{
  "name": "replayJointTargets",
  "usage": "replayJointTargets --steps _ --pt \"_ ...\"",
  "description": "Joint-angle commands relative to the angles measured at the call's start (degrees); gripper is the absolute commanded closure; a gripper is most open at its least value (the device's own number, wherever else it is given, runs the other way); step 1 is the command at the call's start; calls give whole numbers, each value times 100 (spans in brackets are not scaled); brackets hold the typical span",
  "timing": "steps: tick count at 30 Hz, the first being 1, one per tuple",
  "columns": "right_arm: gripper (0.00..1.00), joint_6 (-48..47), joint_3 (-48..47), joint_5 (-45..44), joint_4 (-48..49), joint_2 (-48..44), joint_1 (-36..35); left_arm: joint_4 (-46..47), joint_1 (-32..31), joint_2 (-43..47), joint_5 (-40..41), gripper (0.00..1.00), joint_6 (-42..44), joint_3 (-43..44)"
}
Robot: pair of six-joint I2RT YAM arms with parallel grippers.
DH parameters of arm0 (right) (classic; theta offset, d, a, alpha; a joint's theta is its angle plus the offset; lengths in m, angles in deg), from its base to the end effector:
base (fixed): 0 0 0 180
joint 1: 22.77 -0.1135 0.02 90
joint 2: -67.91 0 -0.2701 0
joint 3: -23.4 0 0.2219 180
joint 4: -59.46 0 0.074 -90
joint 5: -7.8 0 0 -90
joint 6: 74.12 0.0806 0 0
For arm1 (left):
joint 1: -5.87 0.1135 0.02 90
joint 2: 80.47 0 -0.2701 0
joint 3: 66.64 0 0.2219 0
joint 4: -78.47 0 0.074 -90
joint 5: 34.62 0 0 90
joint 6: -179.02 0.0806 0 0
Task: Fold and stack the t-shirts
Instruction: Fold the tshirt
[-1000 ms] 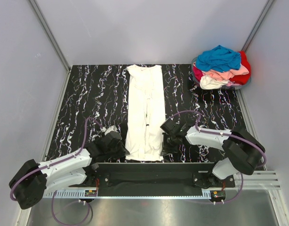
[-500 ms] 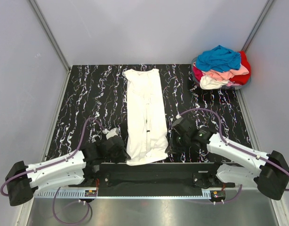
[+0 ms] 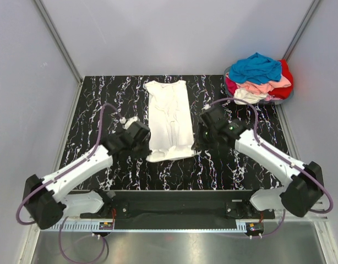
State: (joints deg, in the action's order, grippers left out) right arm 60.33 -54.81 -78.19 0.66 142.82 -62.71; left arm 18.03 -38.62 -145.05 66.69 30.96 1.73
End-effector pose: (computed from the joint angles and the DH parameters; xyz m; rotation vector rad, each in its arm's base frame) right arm 0.1947 0.1704 0.2598 0.0761 2.6712 0.6266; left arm 0.1606 -0.1356 0.2443 -0.3826 2.5652 -0.4452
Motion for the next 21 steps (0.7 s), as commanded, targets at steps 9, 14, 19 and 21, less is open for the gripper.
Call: replayJointTargets --steps 9,14,19,21 --pt "100 -1306 -1998 328 -92 1972 1006 107 1380 -1715 -577 97 1438 1514" --pt "100 -1509 -2615 521 -162 2545 1313 107 1671 -2461 -770 98 1754 2148" --pt "100 -1605 -3081 723 -206 3045 1524 -16 1952 -3060 -937 99 1948 2920" --pt "100 -1650 -3379 785 -293 3187 1586 -95 2040 -3280 -964 99 2027 3133"
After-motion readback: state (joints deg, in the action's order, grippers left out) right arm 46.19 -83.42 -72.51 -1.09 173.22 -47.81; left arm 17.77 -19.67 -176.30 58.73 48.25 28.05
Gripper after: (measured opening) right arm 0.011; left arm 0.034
